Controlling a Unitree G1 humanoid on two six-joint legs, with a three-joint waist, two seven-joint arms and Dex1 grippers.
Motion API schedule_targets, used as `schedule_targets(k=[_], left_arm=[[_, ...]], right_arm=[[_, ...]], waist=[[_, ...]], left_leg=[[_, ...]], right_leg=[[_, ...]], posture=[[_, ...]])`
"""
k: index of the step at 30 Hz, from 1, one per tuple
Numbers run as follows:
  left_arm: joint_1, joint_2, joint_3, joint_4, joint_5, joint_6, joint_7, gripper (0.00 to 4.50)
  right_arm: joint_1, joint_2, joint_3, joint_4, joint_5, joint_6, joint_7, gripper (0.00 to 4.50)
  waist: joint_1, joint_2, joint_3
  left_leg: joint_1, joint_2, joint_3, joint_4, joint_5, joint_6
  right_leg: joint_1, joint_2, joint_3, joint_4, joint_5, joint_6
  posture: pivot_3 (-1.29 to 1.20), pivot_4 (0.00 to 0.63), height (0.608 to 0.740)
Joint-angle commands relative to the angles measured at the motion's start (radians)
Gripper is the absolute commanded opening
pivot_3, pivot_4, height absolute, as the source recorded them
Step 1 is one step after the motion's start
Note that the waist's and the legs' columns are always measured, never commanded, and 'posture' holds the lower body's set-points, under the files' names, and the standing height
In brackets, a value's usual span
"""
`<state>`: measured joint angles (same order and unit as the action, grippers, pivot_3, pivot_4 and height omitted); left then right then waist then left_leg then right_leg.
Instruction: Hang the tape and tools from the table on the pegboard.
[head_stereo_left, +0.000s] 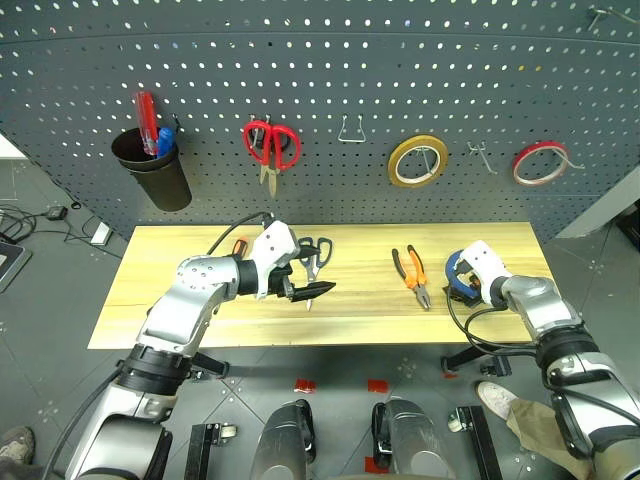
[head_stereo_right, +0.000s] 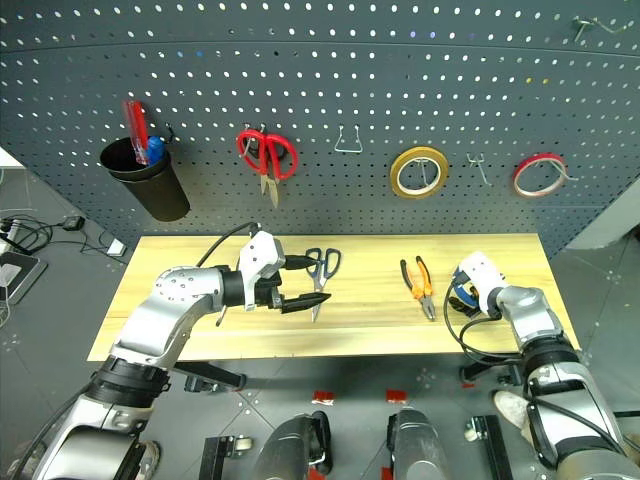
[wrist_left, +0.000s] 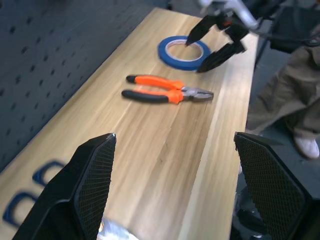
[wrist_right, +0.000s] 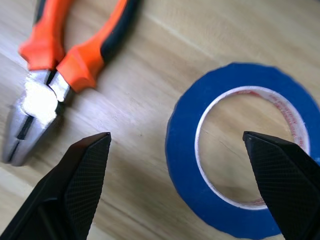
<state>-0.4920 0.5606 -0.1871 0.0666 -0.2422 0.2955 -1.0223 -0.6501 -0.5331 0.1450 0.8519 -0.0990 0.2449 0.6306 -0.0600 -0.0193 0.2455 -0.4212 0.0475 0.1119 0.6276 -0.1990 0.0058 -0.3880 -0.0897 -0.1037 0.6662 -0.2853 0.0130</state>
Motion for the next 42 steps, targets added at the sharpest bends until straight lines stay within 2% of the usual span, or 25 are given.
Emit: schedule_targets(k=[1,2,5,14,15,19,22,27,29,32,36,42], left_arm=[[-0.027,-0.019,-0.015,0.017,0.016,-0.068,-0.033,3.98],[-0.031,-0.026,-0.019,0.022,0.022,-0.086,-0.038,3.98],[-0.035,-0.035,-0.033,0.032,0.031,-0.118,-0.060,4.02],[-0.037,-0.087,-0.009,0.065,-0.004,-0.148,-0.067,4.02],[-0.035,-0.097,-0.003,0.065,-0.018,-0.136,-0.068,4.02],[-0.038,-0.149,0.006,0.083,-0.021,-0.116,-0.015,4.02],[-0.043,-0.169,0.019,0.097,-0.003,-0.138,0.029,4.02],[-0.060,-0.183,0.055,0.003,-0.032,-0.069,0.100,4.02],[-0.063,-0.182,0.061,-0.048,-0.051,-0.034,0.107,4.02],[-0.068,-0.180,0.061,-0.118,-0.077,0.014,0.108,4.02],[-0.084,-0.187,0.053,-0.156,-0.085,0.039,0.116,4.02],[-0.110,-0.203,0.052,-0.133,-0.084,0.043,0.122,4.02]], right_arm=[[-0.064,0.007,0.032,0.109,-0.045,-0.030,0.018,4.50],[-0.081,0.011,0.045,0.139,-0.057,-0.032,0.031,4.50],[-0.123,0.025,0.075,0.221,-0.089,-0.041,0.046,3.90],[-0.162,0.068,0.112,0.348,-0.170,-0.098,-0.053,0.84],[-0.154,0.067,0.108,0.345,-0.174,-0.111,-0.076,0.68],[-0.082,0.036,0.039,0.238,-0.127,-0.148,-0.152,0.66],[0.009,0.009,-0.018,0.050,-0.103,-0.152,-0.198,0.66],[0.341,-0.025,-0.120,-0.639,-0.153,-0.199,-0.351,0.66],[0.428,-0.024,-0.125,-0.826,-0.203,-0.216,-0.397,0.66],[0.482,-0.007,-0.120,-0.997,-0.263,-0.226,-0.442,0.66],[0.432,0.014,-0.121,-1.053,-0.264,-0.229,-0.450,0.66],[0.242,0.016,-0.101,-0.841,-0.227,-0.270,-0.402,0.66]], waist=[[0.000,0.000,0.000],[-0.001,0.000,0.000],[-0.005,0.000,0.000],[-0.021,-0.001,-0.001],[-0.022,-0.001,-0.001],[-0.019,-0.001,-0.001],[-0.018,-0.001,-0.001],[-0.019,-0.001,-0.001],[-0.026,-0.001,-0.001],[-0.029,-0.001,-0.001],[-0.027,-0.002,-0.001],[-0.028,-0.002,-0.001]], left_leg=[[0.000,0.000,0.000,0.000,0.000,0.000],[0.000,0.000,0.001,0.000,0.000,0.000],[0.000,0.000,0.001,0.000,0.000,0.000],[0.001,0.000,0.001,0.002,0.000,0.000],[0.002,0.000,0.002,0.003,0.000,0.000],[0.004,-0.001,0.002,0.004,0.000,0.000],[0.004,-0.001,0.002,0.005,0.000,0.000],[0.003,-0.001,0.003,0.003,0.000,-0.001],[0.002,0.000,0.003,0.002,0.000,-0.001],[0.003,0.000,0.004,0.002,-0.001,-0.003],[0.004,-0.001,0.003,0.002,-0.001,-0.003],[0.004,-0.001,0.003,0.003,-0.001,-0.002]], right_leg=[[0.000,0.000,0.001,0.000,0.000,0.000],[0.000,0.000,0.001,0.000,0.000,0.000],[-0.001,0.000,0.001,0.000,0.000,0.000],[0.000,-0.001,0.002,0.005,0.000,0.001],[0.000,-0.001,0.003,0.006,0.000,0.001],[0.001,-0.002,0.004,0.010,0.000,0.003],[0.000,-0.002,0.005,0.012,-0.002,0.007],[-0.002,-0.002,0.006,0.012,-0.003,0.007],[-0.004,-0.001,0.008,0.012,-0.004,0.010],[-0.004,0.000,0.010,0.012,-0.006,0.012],[-0.004,0.000,0.010,0.012,-0.006,0.012],[-0.003,0.000,0.010,0.012,-0.006,0.012]], posture=[[-0.17,0.253,0.740],[-0.17,0.253,0.740],[-0.17,0.247,0.740],[-0.17,0.228,0.740],[-0.17,0.227,0.740],[-0.15,0.221,0.740],[-0.15,0.221,0.740],[-0.18,0.229,0.740],[-0.19,0.231,0.740],[-0.20,0.228,0.740],[-0.20,0.225,0.740],[-0.20,0.223,0.740]])
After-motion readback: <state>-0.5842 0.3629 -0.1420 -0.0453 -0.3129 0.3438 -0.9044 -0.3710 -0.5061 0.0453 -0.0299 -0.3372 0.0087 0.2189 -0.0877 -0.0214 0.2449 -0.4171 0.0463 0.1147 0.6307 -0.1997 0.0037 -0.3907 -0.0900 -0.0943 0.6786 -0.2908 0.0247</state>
